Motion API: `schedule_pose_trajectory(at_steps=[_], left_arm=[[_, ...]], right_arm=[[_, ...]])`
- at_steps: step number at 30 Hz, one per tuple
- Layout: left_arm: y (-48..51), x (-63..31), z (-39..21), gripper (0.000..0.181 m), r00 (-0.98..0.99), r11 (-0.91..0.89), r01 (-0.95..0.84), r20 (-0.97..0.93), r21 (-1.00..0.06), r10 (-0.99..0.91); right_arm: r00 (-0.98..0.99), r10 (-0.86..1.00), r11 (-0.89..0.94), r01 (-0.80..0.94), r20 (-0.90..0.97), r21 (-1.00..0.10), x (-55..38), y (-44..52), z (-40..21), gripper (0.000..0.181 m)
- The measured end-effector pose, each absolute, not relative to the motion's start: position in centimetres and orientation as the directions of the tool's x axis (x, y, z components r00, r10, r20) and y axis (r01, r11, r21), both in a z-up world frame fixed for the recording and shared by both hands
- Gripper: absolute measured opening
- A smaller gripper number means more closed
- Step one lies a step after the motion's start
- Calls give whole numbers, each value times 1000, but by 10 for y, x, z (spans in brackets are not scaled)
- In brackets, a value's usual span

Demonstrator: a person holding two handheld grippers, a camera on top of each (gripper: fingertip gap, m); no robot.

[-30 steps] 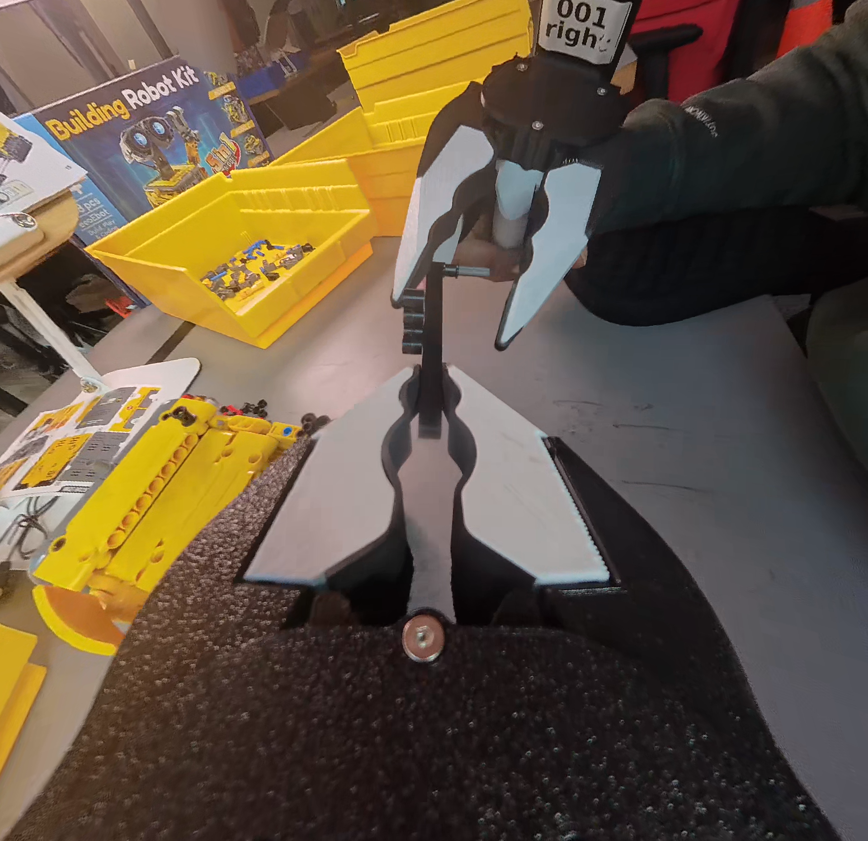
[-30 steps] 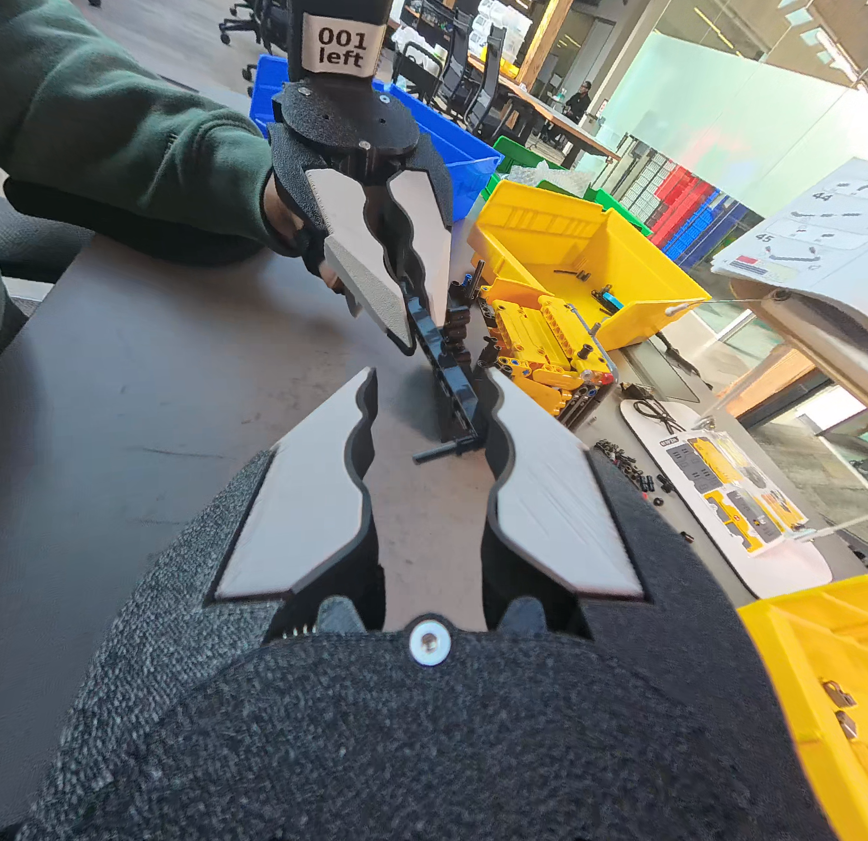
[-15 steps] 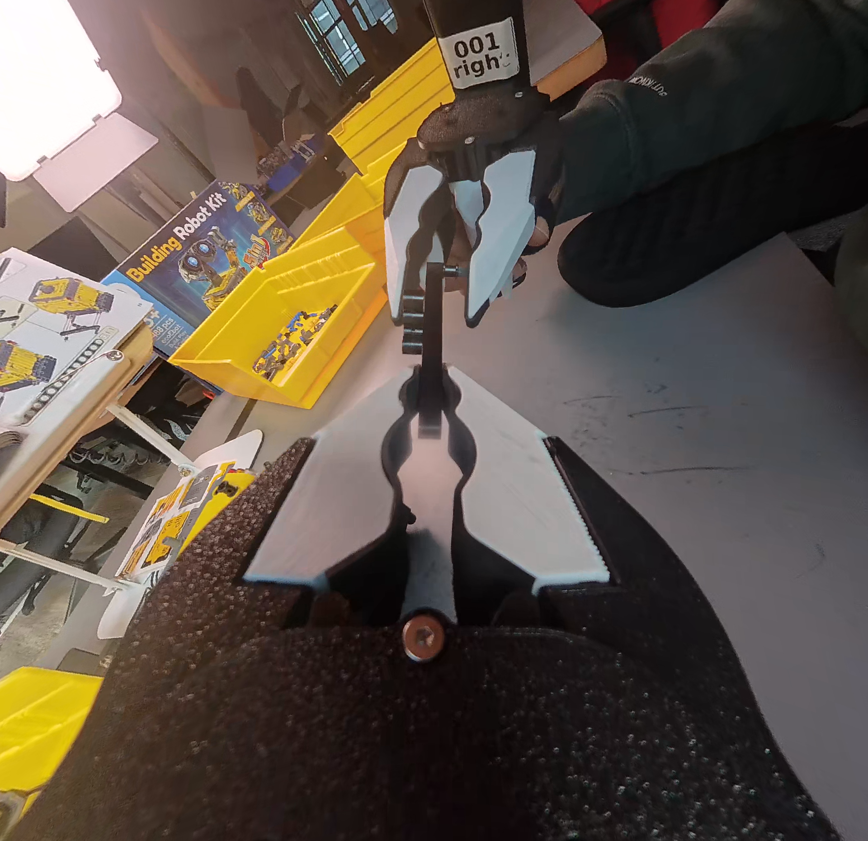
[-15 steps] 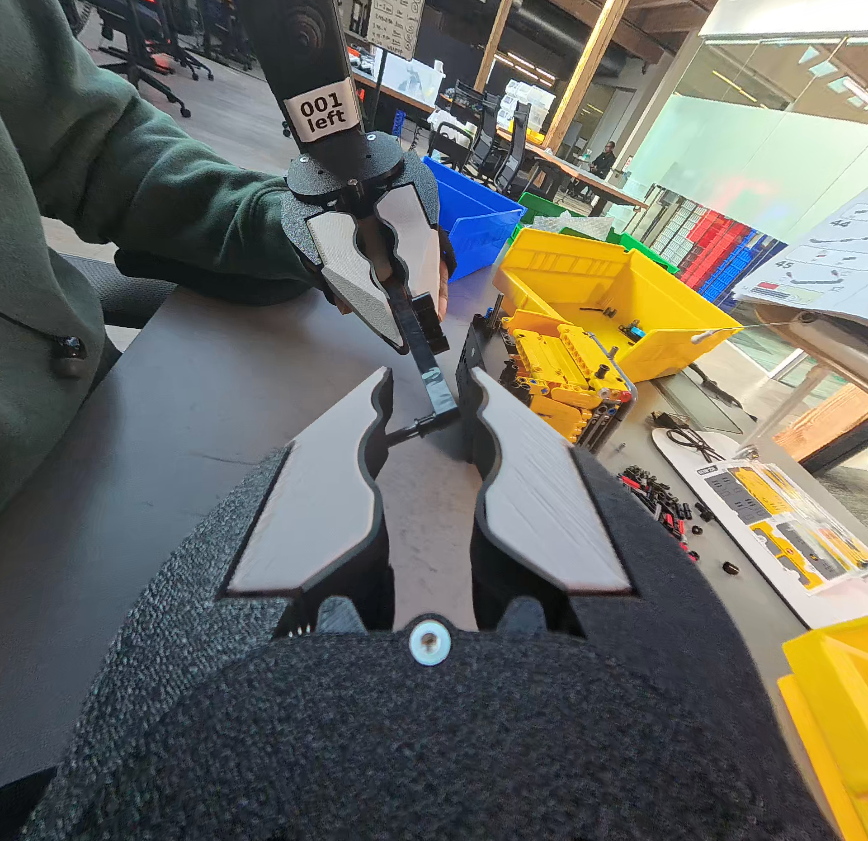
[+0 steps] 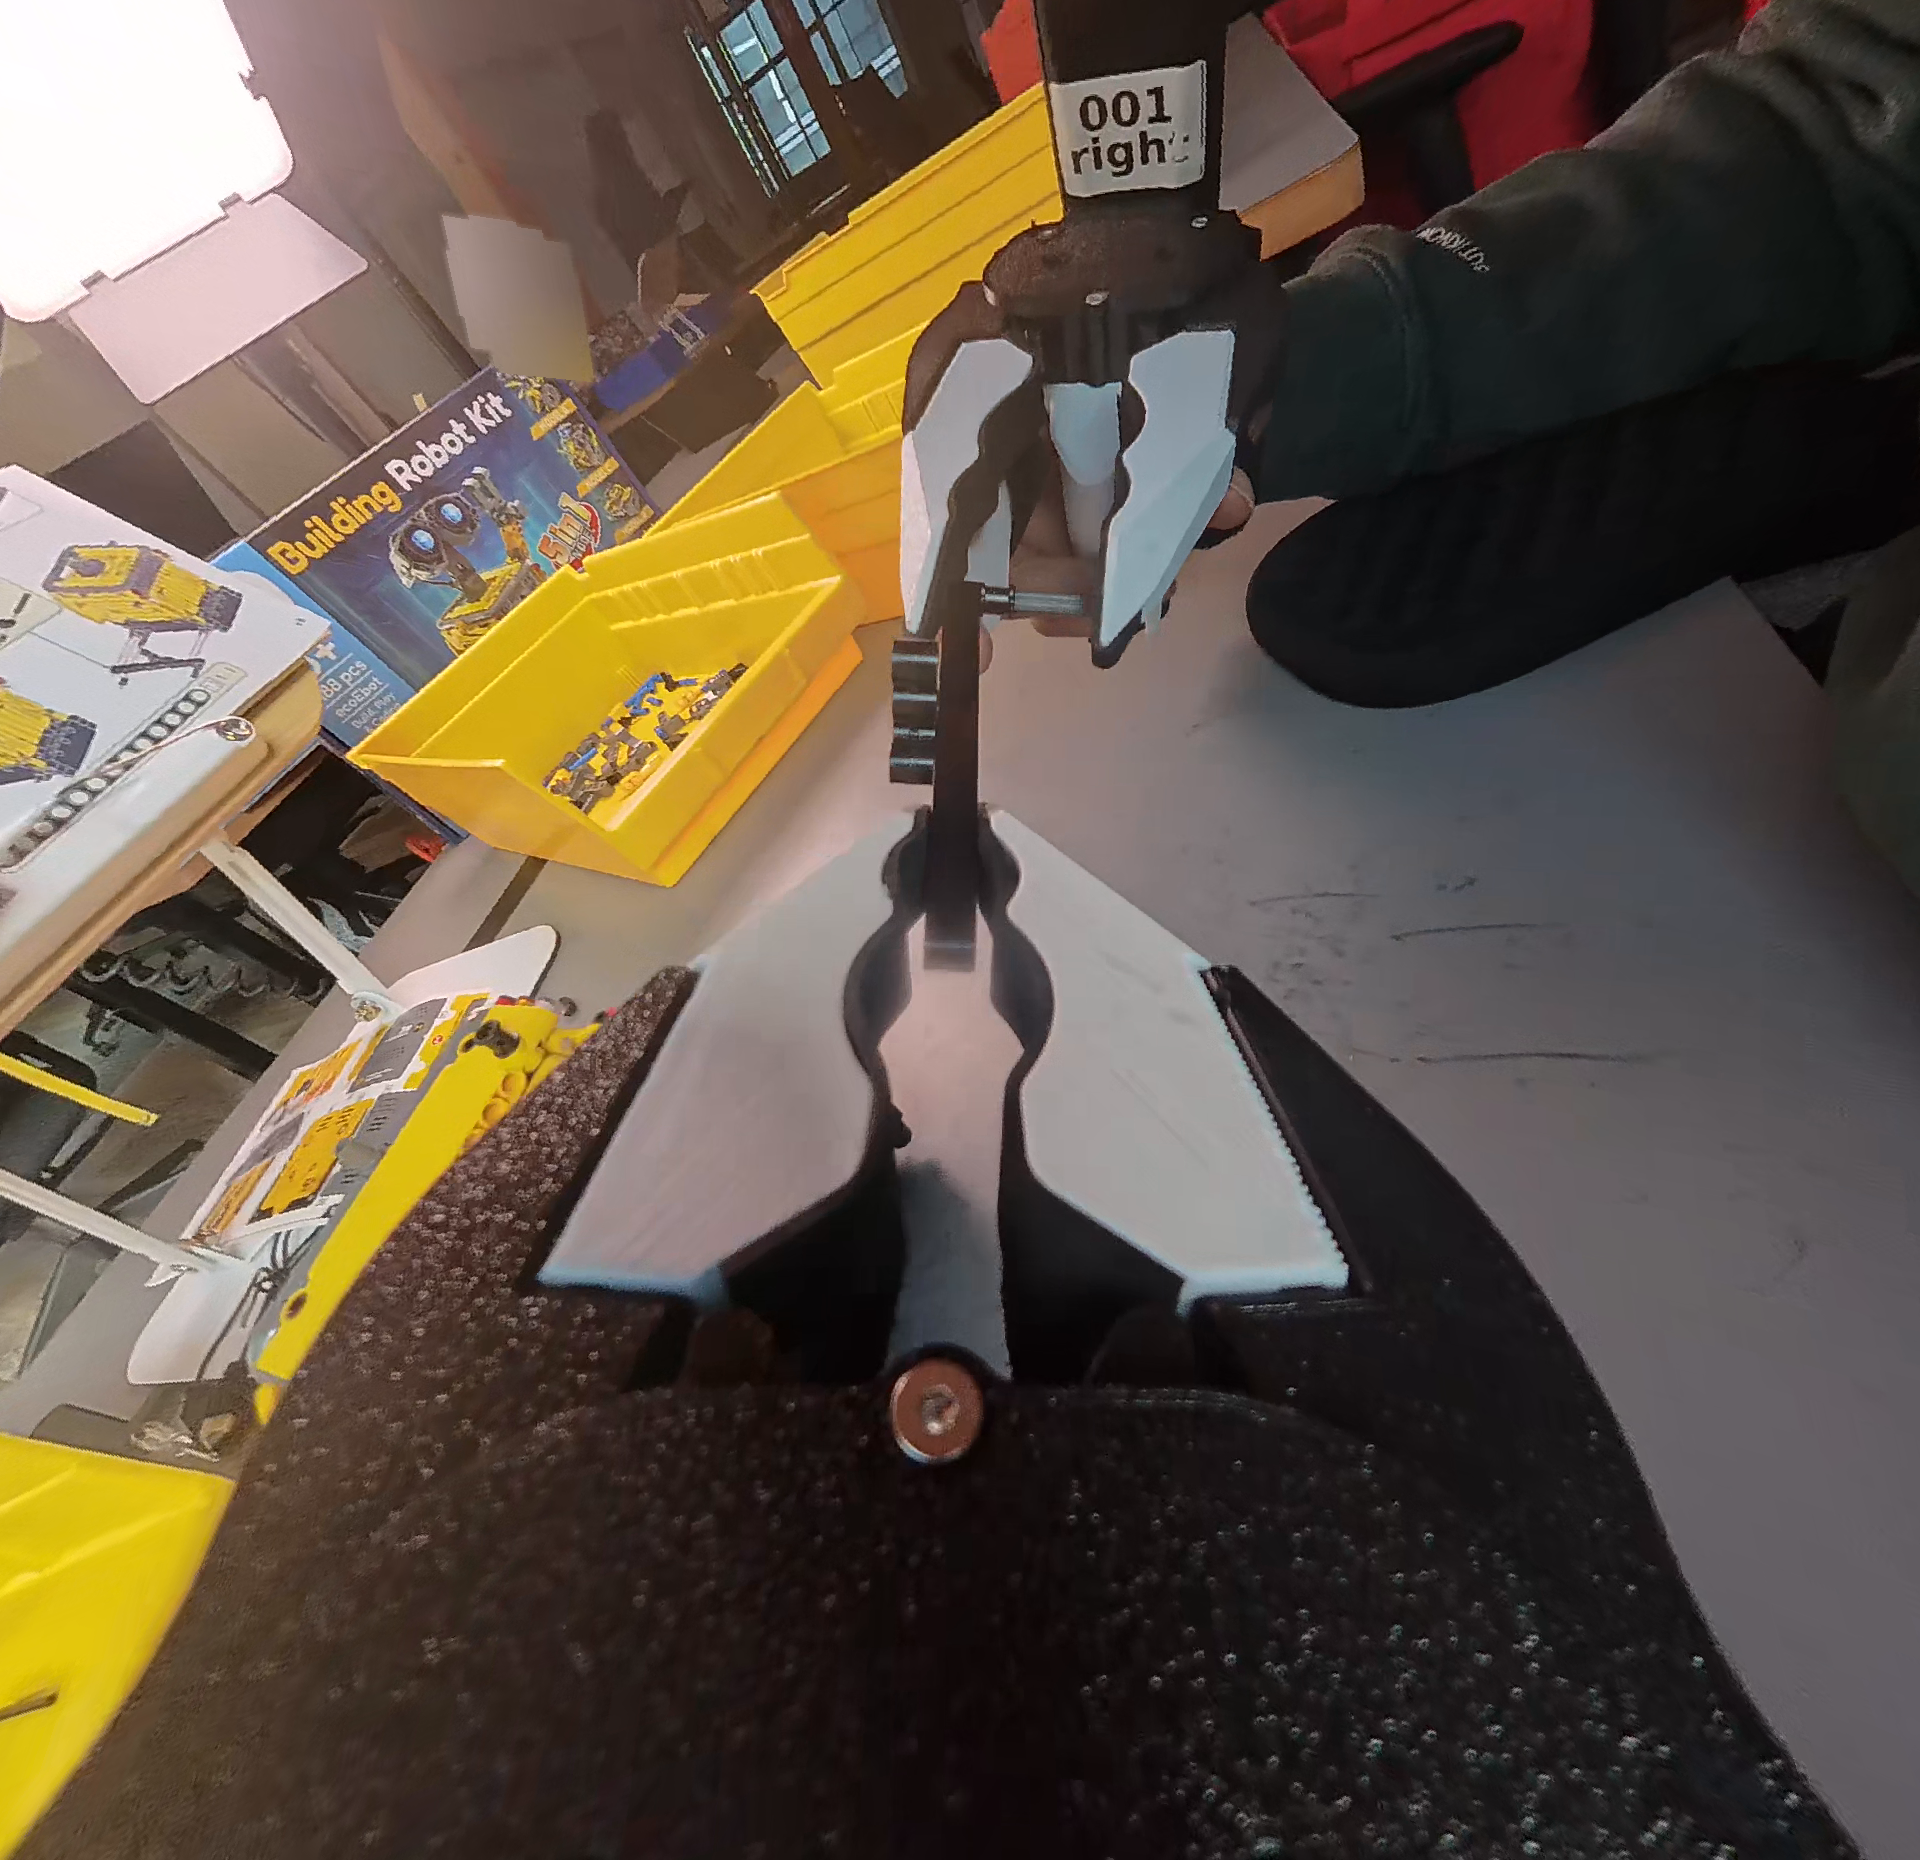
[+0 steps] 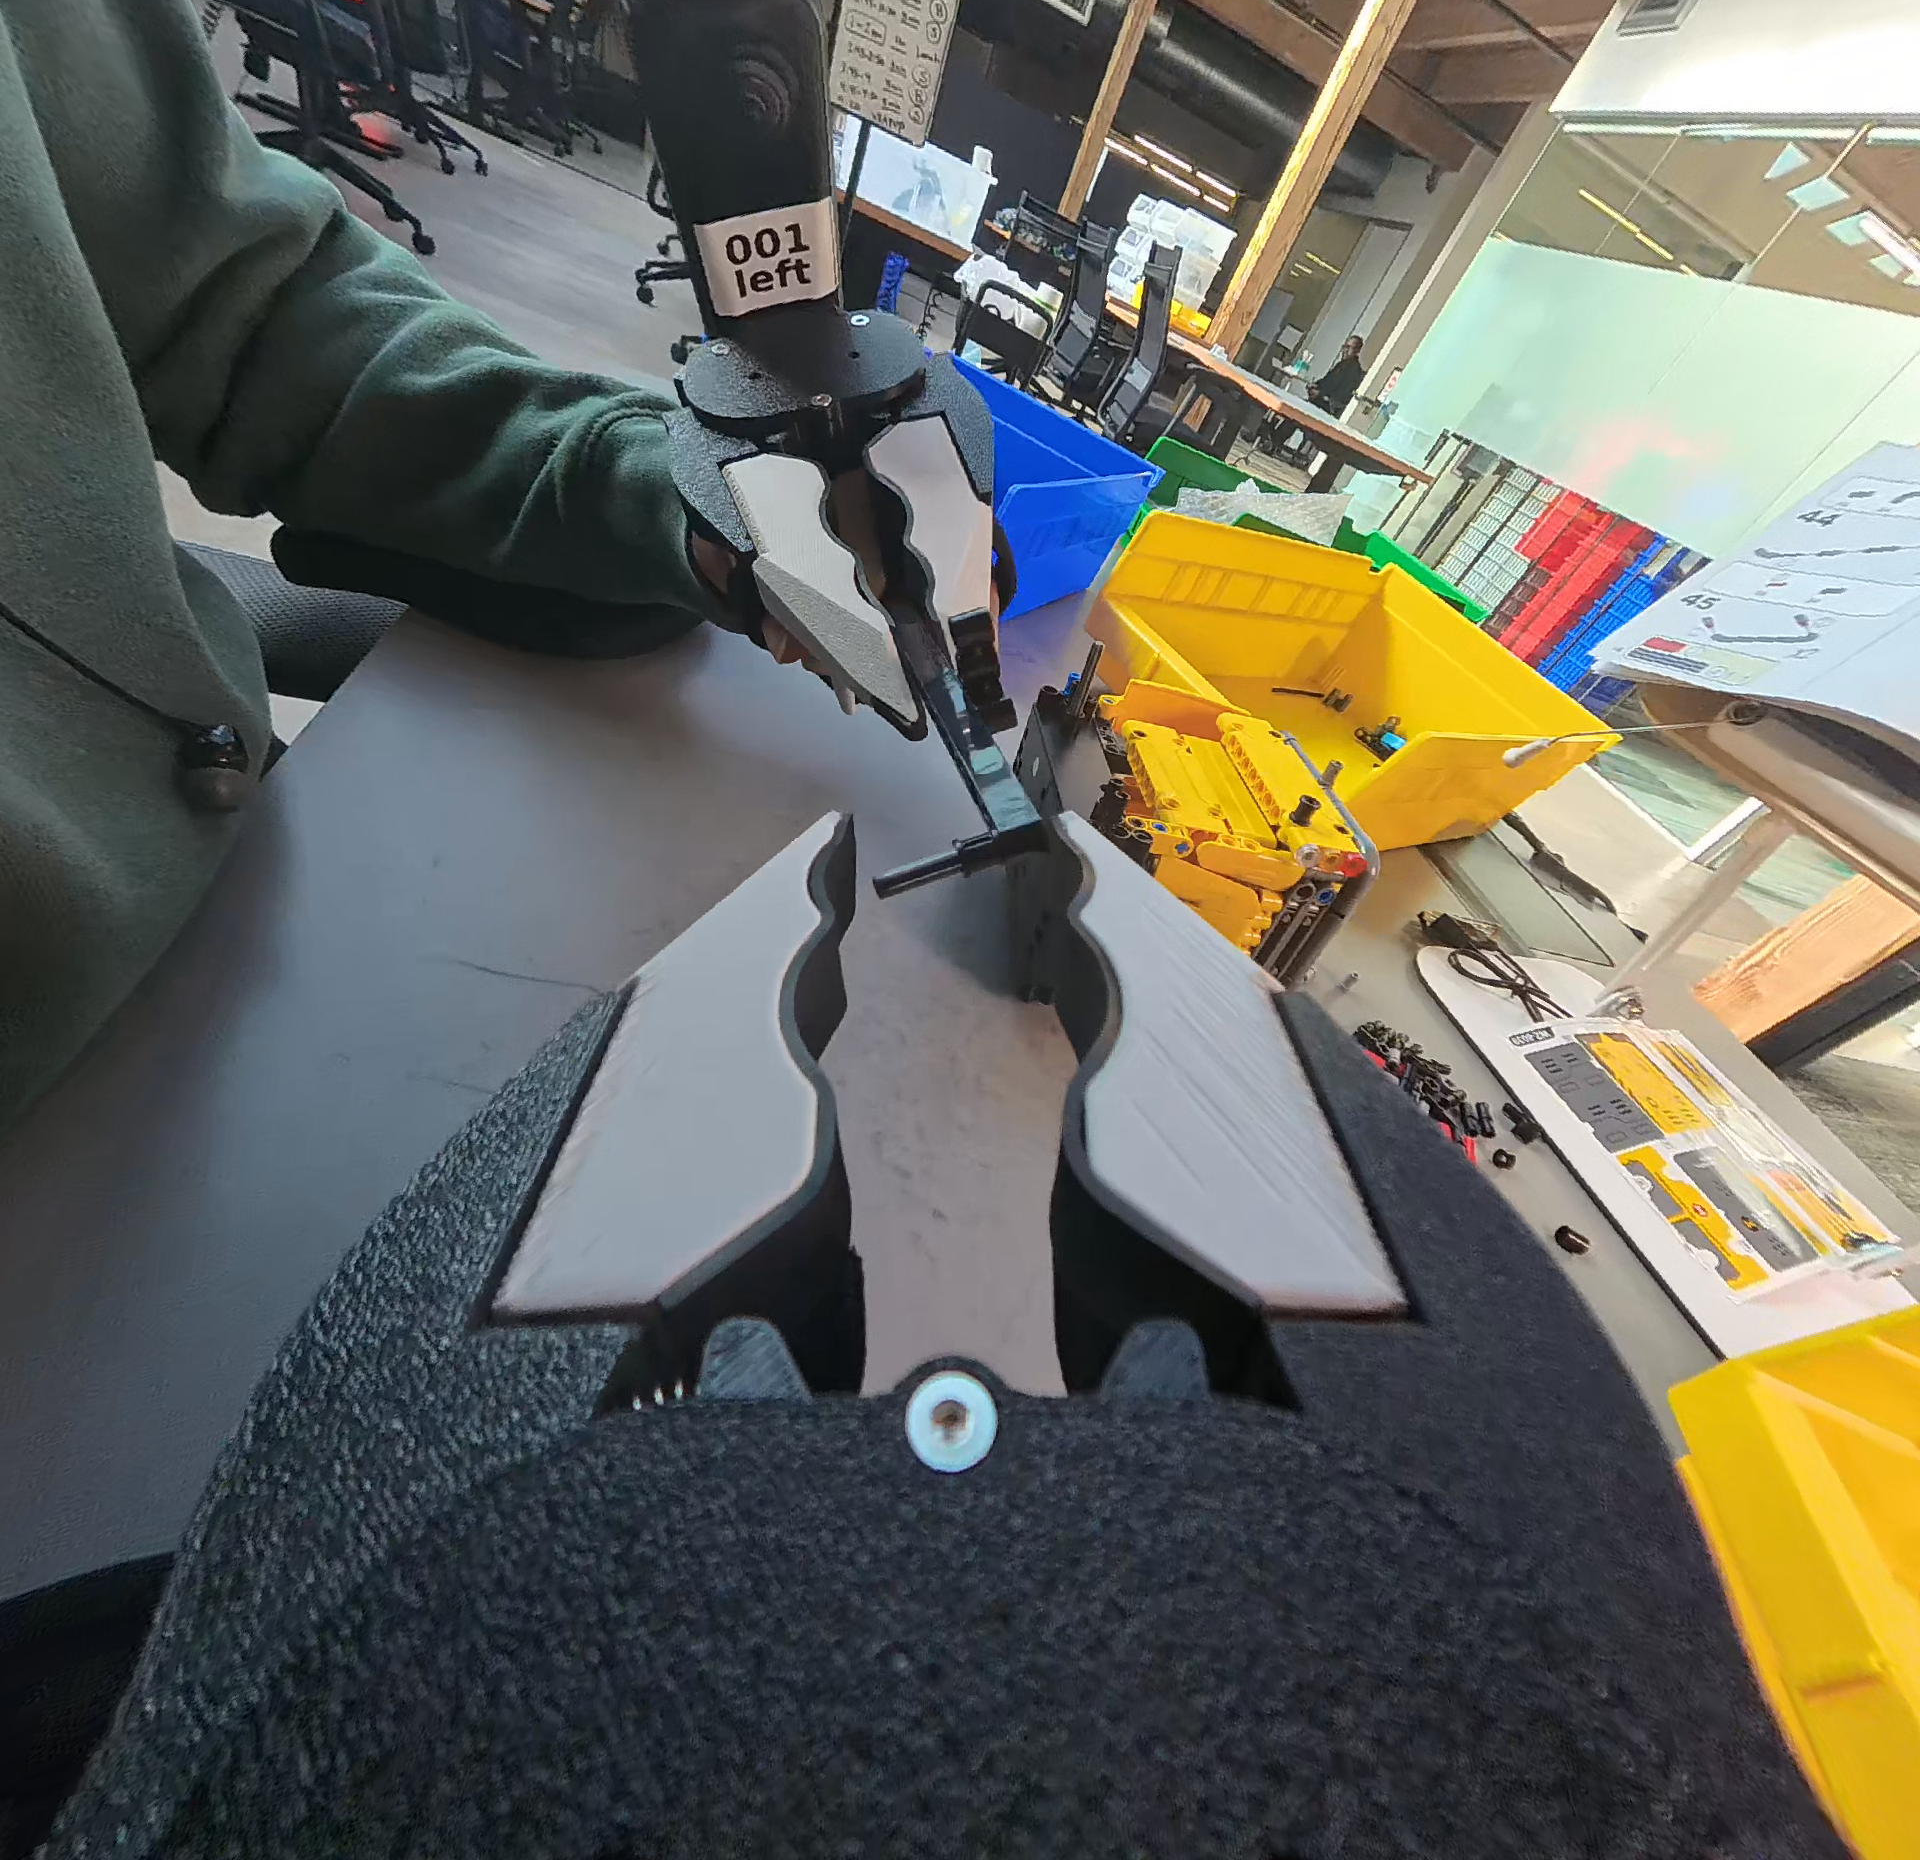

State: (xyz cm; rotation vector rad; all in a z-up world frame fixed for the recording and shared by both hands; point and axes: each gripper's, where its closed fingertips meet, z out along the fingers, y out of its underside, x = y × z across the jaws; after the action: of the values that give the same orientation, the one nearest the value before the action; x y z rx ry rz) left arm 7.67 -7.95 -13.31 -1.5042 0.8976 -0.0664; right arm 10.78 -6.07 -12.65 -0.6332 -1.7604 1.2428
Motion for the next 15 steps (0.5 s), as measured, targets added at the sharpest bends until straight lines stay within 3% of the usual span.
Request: schedule_pose_trajectory(at_steps=[5,11,12,15], left_arm=[[-79,74,-146,7,720,-52,-348,-231,-936,-654],[-82,76,-157,8,676,-308,-99,164,-946,-719],[-81,75,-158,8,669,-331,-69,202,-941,-715],[-79,74,-157,10,666,-331,-42,220,-943,-713]], right_arm=[[-473,769,467,-45,430,-883,104,-60,-138,43],[-431,694,621,-49,577,-783,100,-61,-149,17],[-420,702,618,-41,574,-785,99,-59,-147,8],[-440,776,507,8,452,-862,98,-55,-145,5]])
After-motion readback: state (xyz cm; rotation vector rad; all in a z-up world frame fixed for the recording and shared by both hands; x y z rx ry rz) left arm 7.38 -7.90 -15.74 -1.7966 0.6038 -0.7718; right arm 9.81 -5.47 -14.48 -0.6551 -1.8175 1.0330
